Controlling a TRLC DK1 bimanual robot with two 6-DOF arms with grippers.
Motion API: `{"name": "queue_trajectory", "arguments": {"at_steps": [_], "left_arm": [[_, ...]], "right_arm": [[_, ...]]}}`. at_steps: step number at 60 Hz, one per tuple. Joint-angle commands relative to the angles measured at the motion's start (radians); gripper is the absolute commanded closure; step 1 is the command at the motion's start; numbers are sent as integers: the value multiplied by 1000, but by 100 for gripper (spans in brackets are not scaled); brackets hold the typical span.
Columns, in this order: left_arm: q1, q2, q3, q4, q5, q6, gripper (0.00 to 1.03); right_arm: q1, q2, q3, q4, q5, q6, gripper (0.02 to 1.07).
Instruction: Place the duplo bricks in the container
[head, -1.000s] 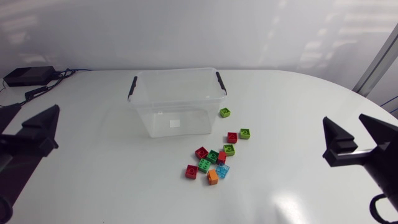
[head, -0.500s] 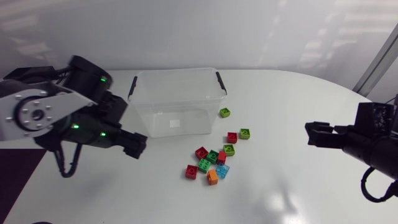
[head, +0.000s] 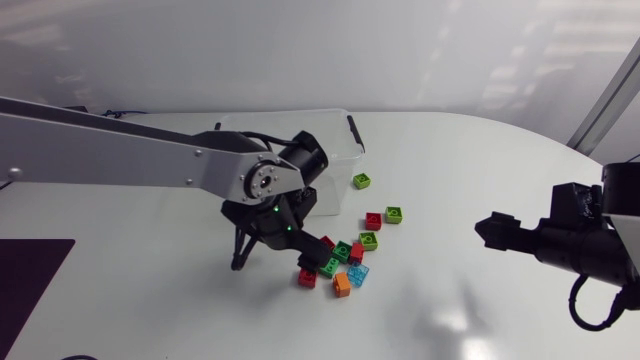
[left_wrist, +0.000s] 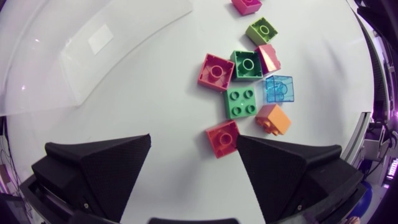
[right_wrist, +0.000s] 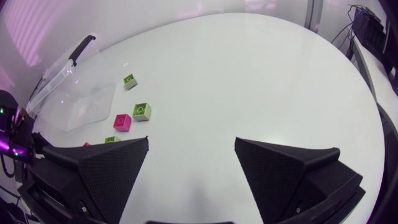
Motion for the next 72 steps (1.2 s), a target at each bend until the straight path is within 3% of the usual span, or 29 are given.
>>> {"name": "queue_trajectory", "arguments": {"at_steps": [1, 24, 40, 50, 67, 72], "left_arm": [[-17, 61, 32, 10, 3, -42, 8], [-37, 143, 71, 1, 75, -78, 21], [-65, 141, 69, -1, 114, -69, 22], [-14, 164, 80, 25, 161, -68, 53], [-12, 103, 35, -13, 160, -25, 51], [-20, 77, 31, -41, 161, 21, 42]], "right_arm": [[-34, 13, -12, -6, -30, 28, 7], [-43, 76, -14, 34, -51, 25, 7], [-42, 65, -17, 33, -53, 16, 7], [-40, 37, -17, 11, -53, 16, 7], [-40, 34, -15, 7, -53, 5, 7], [-37, 34, -17, 5, -53, 5, 7]]}}
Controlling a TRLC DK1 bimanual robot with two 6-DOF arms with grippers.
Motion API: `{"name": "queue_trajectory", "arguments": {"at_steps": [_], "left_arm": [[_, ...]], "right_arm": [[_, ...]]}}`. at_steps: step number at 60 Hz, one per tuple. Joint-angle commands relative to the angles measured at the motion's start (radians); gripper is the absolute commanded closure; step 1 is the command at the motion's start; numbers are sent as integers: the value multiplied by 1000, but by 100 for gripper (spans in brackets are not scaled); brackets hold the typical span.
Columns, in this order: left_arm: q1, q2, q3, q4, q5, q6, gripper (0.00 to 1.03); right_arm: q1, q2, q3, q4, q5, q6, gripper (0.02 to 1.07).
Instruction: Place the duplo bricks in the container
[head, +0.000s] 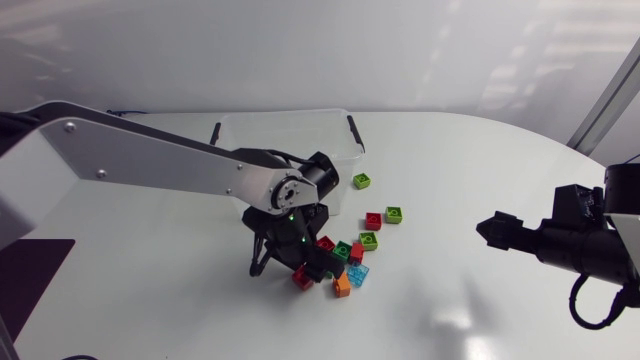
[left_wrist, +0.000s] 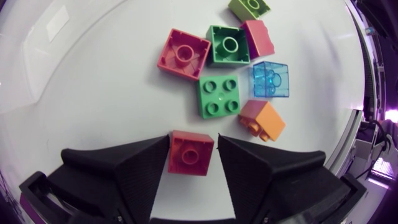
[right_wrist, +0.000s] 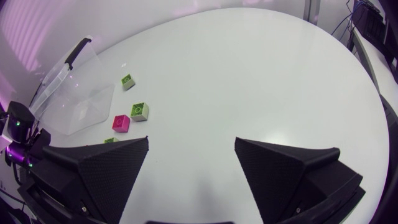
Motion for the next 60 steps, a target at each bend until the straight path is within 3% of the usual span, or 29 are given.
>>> {"name": "queue_trajectory", "arguments": {"at_steps": [1, 9, 27, 38, 45, 51, 55, 60], "left_arm": [[-12, -50, -19, -34, 12, 51, 40], [-27, -65, -28, -74, 12, 100, 25], [-35, -10, -17, -97, 10, 129, 25], [-29, 4, -19, -65, 10, 127, 56], [-26, 8, -33, -36, 10, 127, 68], [-30, 1, -51, -19, 8, 129, 71], [-32, -25, -71, -8, 7, 131, 73], [-32, -64, -88, -10, 1, 134, 74]], "right_arm": [[5, -5, -19, -13, -11, 1, 7], [10, -6, -26, -12, -11, 1, 7], [10, -11, -26, -21, -11, -10, 7], [50, 3, -35, -13, -16, -40, 7], [105, 67, -3, -21, -13, -37, 7], [133, 115, 18, -15, -34, -56, 7], [143, 160, 46, -9, -106, -63, 7], [183, 224, 97, 11, -102, 9, 7]]}}
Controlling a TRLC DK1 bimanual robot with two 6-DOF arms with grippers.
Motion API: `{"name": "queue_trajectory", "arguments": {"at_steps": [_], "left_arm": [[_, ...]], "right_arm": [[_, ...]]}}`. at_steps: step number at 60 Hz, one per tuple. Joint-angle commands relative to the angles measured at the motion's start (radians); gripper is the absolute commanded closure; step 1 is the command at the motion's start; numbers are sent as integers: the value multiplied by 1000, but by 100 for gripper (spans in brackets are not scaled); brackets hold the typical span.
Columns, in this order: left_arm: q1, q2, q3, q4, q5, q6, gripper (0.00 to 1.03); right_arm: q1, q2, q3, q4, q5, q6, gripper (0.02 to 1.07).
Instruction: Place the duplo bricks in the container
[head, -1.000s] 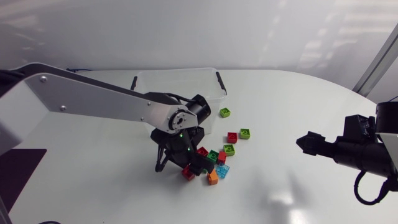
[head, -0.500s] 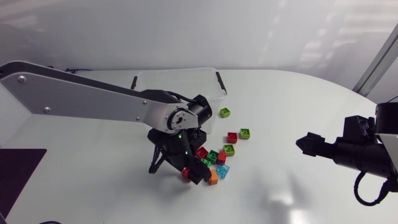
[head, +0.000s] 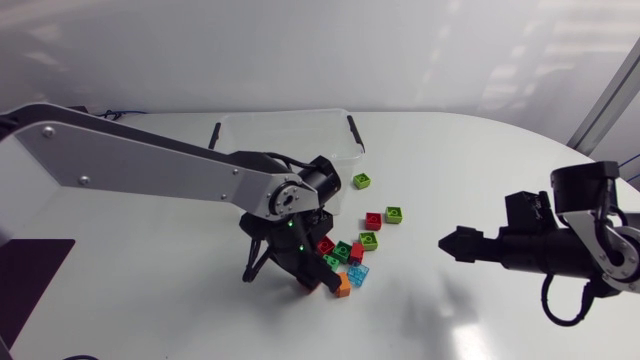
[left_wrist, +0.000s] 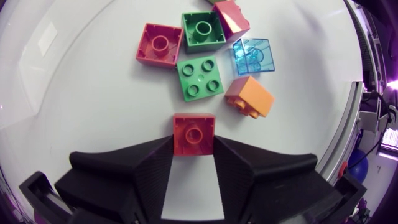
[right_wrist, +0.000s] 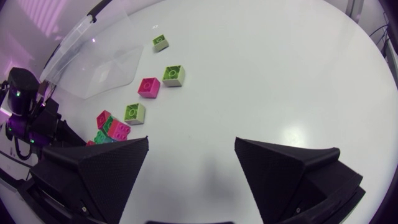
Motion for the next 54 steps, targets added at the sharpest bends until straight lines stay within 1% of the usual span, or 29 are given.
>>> {"name": "queue_trajectory", "arguments": {"at_steps": [1, 10, 15, 24, 31, 34, 36, 40, 45, 48, 52, 54], "left_arm": [[-6, -44, -53, -3, -3, 20, 74], [0, -152, -90, -8, -6, 33, 75], [4, -212, -101, -19, -16, 38, 76], [33, -325, -89, -23, -37, 47, 76], [81, -405, -43, -16, -62, 59, 76], [130, -439, -7, 17, -66, 64, 76], [153, -451, 9, 40, -68, 64, 76], [188, -466, 39, 73, -69, 64, 75], [224, -477, 68, 139, -71, 59, 75], [240, -480, 82, 170, -76, 55, 75], [270, -472, 91, 240, -80, 41, 75], [280, -460, 92, 268, -85, 39, 75]], "right_arm": [[48, 77, 80, 14, 0, 45, 7], [166, 244, 199, 19, 72, 105, 7], [226, 365, 278, 16, 154, 114, 7], [273, 555, 414, 3, 259, 116, 7], [296, 667, 496, 2, 326, 125, 7], [299, 721, 542, 3, 346, 130, 12], [299, 744, 560, 2, 355, 134, 14], [301, 779, 589, 3, 382, 137, 18], [304, 815, 617, 5, 415, 140, 24], [305, 830, 629, 5, 426, 140, 30], [313, 850, 641, 5, 435, 142, 38], [318, 856, 646, 5, 435, 143, 45]]}}
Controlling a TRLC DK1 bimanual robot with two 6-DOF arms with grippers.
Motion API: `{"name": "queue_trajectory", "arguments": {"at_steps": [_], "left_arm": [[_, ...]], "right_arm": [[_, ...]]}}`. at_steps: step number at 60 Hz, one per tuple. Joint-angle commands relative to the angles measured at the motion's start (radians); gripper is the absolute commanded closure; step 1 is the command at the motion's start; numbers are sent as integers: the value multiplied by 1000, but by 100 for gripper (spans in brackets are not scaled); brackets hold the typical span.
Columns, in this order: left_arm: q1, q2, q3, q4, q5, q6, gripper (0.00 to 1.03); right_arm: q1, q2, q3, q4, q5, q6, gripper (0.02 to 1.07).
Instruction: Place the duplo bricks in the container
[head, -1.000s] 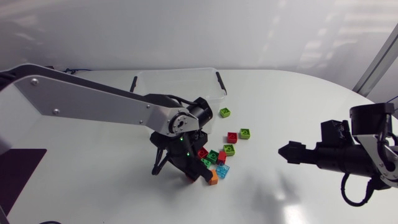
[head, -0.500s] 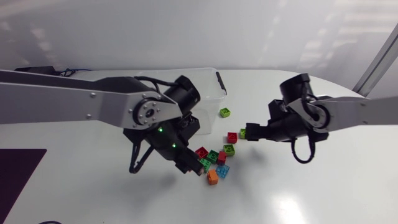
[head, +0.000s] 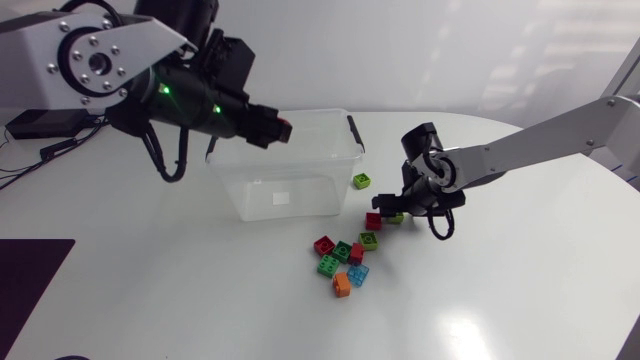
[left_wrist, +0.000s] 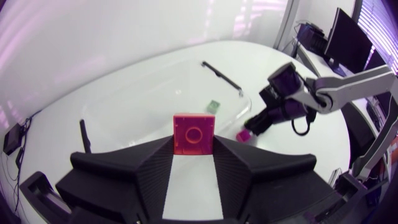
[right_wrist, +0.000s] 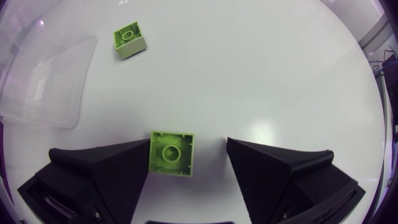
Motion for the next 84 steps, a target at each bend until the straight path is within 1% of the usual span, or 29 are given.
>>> {"name": "queue_trajectory", "arguments": {"at_steps": [1, 6, 8, 9, 13, 18, 19, 21, 23, 26, 30, 39, 50, 56, 63, 67, 73, 76, 81, 84], "left_arm": [[31, 11, 29, 56, -17, -7, 75], [59, 66, 40, 102, -19, -16, 75], [74, 95, 41, 129, -25, -19, 74], [77, 105, 41, 143, -26, -22, 74], [87, 154, 52, 171, -34, -24, 72], [91, 209, 58, 212, -57, -25, 68], [91, 221, 61, 218, -63, -25, 64], [91, 244, 67, 224, -74, -27, 54], [91, 272, 83, 224, -95, -28, 35], [91, 290, 98, 221, -112, -37, 19], [93, 289, 107, 221, -112, -48, 12], [83, 200, 98, 185, -112, -63, 11], [16, 5, 11, 79, -100, -27, 12], [-21, -73, -71, 17, -57, 19, 12], [-50, -118, -183, -26, -13, 79, 12], [-64, -132, -256, -27, 7, 108, 12], [-99, -142, -344, -21, 12, 139, 12], [-114, -142, -373, -13, 13, 148, 12], [-136, -135, -419, 20, 17, 161, 12], [-150, -121, -439, 45, 17, 170, 12]], "right_arm": [[18, 39, 25, -5, 15, 27, 50], [25, 42, 28, -4, 15, 32, 70], [25, 38, 28, -2, 17, 32, 81], [25, 35, 26, -2, 17, 32, 83], [33, 12, 14, -14, 24, 32, 88], [42, -47, -17, -28, 41, 29, 90], [45, -67, -26, -28, 41, 29, 90], [45, -103, -40, -31, 41, 26, 90], [45, -142, -46, -48, 41, 27, 90], [45, -202, -46, -77, 41, 26, 90], [45, -277, -37, -112, 41, 24, 90], [59, -384, 43, -214, 24, 24, 90], [113, -409, 177, -270, 3, 29, 89], [159, -375, 261, -290, 3, 36, 89], [213, -297, 359, -295, 3, 49, 89], [239, -244, 416, -297, 3, 52, 88], [280, -154, 497, -303, 4, 52, 86], [294, -117, 526, -307, 8, 49, 81], [300, -51, 571, -307, 9, 35, 71], [302, -16, 595, -312, 9, 26, 61]]}}
